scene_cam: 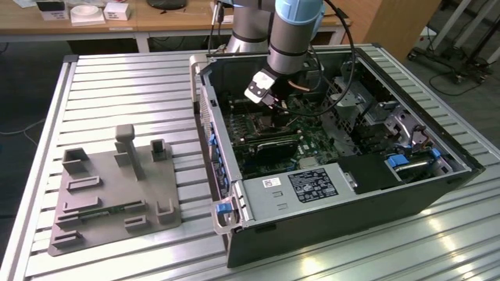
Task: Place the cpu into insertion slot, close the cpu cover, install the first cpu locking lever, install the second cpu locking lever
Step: 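Place the cpu into insertion slot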
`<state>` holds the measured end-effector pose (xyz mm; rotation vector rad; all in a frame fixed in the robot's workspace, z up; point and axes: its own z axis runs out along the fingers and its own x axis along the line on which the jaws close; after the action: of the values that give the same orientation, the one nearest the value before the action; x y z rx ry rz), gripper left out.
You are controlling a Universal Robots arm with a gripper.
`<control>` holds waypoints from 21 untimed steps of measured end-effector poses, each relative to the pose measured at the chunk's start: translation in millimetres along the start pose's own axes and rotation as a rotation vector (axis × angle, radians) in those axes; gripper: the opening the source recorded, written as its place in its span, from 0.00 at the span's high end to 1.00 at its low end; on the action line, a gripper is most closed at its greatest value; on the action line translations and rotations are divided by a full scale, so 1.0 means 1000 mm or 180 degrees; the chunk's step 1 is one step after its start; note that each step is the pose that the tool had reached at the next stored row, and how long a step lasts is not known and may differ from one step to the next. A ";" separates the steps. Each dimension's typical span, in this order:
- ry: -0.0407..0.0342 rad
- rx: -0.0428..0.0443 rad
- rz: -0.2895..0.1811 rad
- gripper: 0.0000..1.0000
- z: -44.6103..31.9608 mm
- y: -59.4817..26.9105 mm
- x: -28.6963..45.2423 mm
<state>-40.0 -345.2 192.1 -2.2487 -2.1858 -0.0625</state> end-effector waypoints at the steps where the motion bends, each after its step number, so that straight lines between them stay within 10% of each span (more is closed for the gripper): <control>1: 0.0000 0.0000 0.0000 0.38 0.0000 0.0000 0.0000; 21: 0.0000 0.0000 -0.0001 0.38 0.0003 0.0011 0.0021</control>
<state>-38.8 -343.1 191.9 -2.2482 -2.1862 -0.0627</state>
